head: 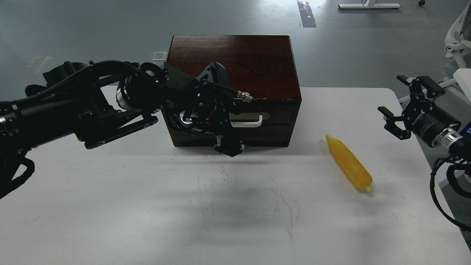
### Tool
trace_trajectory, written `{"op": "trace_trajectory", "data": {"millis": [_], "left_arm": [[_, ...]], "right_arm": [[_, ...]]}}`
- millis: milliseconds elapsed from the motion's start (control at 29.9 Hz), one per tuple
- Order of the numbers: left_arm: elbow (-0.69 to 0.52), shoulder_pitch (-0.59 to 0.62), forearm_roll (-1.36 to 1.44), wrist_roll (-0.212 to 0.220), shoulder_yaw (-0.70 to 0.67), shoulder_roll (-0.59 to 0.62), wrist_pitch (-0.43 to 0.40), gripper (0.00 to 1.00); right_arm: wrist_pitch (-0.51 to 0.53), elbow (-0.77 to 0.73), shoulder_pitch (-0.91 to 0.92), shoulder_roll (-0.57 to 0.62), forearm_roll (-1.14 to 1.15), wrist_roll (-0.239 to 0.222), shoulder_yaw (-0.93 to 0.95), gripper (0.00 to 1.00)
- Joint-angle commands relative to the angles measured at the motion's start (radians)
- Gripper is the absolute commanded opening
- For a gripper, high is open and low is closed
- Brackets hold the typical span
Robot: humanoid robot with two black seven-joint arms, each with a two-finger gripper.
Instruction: Put corn in drawer with both arms
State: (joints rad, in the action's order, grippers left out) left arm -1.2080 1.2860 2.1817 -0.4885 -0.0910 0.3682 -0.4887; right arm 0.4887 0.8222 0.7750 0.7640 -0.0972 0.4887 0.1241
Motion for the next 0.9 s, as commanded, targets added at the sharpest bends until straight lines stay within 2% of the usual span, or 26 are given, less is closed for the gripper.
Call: {"op": "trace_trajectory", "data": {"millis": [0, 301, 869], "left_arm": [[0.002, -0.002, 0.000, 0.000, 0.017, 0.000, 0.000, 0.99], [0.039, -0.004, 0.000, 0.000, 0.040, 0.001, 0.000, 0.99], [0.007, -0.019, 0.000, 0.000, 0.073, 0.001, 0.000, 0.99]], "right_arm": [[0.000, 0.000, -0.002, 0.001, 0.001, 0.000, 0.000, 1.00], [0.000, 0.002, -0.005, 0.003, -0.001, 0.000, 0.000, 1.00], [0.000, 0.002, -0.006, 0.003, -0.001, 0.000, 0.000, 1.00]]}}
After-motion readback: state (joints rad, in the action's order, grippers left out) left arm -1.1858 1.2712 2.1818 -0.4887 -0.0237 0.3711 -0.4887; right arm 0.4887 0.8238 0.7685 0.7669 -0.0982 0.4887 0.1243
